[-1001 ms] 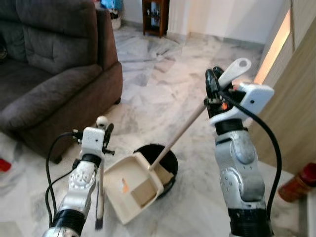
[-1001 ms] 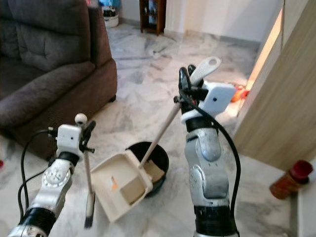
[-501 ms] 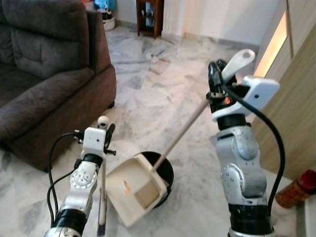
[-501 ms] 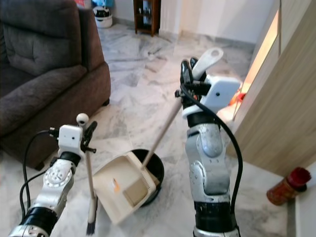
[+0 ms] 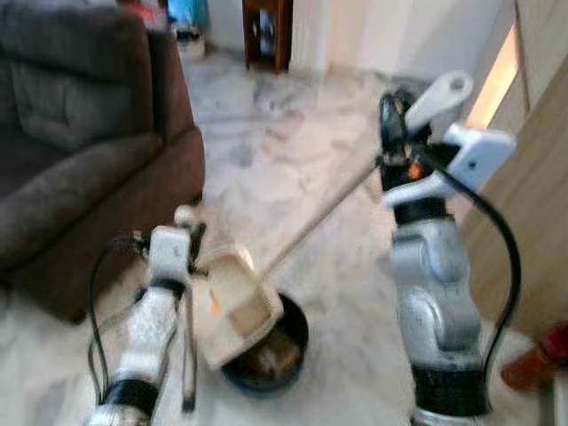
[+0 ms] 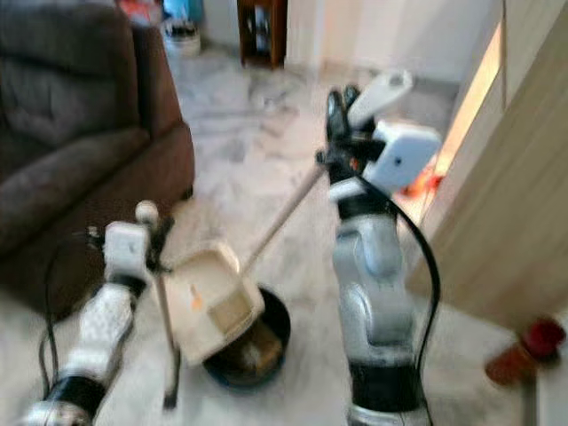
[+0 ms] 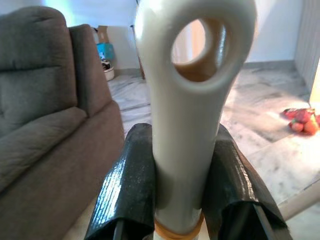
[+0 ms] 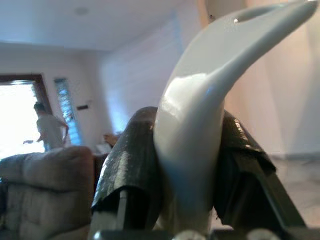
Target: Sweep floor
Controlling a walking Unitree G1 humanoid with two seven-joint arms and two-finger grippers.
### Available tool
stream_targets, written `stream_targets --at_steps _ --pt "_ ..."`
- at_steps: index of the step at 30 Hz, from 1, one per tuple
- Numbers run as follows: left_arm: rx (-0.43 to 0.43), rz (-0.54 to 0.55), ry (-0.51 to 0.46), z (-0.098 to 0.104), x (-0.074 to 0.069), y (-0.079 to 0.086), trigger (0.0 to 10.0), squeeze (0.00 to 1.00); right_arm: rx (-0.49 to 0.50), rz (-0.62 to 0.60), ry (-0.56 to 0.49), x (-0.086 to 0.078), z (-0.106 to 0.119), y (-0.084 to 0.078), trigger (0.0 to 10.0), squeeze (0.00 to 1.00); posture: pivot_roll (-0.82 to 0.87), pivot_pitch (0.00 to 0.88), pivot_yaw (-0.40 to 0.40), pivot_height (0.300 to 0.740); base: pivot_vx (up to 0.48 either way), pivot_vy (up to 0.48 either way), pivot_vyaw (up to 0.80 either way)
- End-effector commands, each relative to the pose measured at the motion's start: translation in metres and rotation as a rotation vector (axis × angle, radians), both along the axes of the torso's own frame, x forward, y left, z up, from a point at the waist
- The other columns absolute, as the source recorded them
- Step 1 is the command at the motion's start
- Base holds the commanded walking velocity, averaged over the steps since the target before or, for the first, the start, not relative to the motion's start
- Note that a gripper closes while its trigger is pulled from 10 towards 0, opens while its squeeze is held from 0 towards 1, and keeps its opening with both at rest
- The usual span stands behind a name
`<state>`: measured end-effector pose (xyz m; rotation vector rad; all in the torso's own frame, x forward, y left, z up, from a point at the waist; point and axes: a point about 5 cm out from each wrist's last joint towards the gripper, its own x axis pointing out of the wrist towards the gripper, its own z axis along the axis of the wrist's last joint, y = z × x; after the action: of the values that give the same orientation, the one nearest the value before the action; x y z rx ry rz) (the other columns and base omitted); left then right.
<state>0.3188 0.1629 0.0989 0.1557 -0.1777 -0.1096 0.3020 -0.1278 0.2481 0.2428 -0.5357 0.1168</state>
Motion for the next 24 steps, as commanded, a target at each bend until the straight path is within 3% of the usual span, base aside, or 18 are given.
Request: stream_targets --at_steps 1,11,24 --pt "0.012 0.001 -0.05 0.009 0.001 0.004 10.0 0.0 0.013 0.013 -0.086 -0.006 0.016 0.01 10.0 0.0 -0.01 0.0 0.0 0.74 0.0 0.0 0.0" --pt "0.019 -0.009 -0.045 0.008 0.0 0.004 10.0 0.0 -0.01 -0.036 -0.138 -0.011 0.018 0.022 10.0 0.0 -0.01 0.0 0.004 0.74 0.0 0.0 0.0" --pt "0.039 -0.025 -0.046 0.007 -0.003 0.002 10.0 0.0 -0.131 0.004 -0.224 -0.023 0.018 0.057 10.0 0.0 -0.01 0.0 0.001 0.74 0.0 0.0 0.0"
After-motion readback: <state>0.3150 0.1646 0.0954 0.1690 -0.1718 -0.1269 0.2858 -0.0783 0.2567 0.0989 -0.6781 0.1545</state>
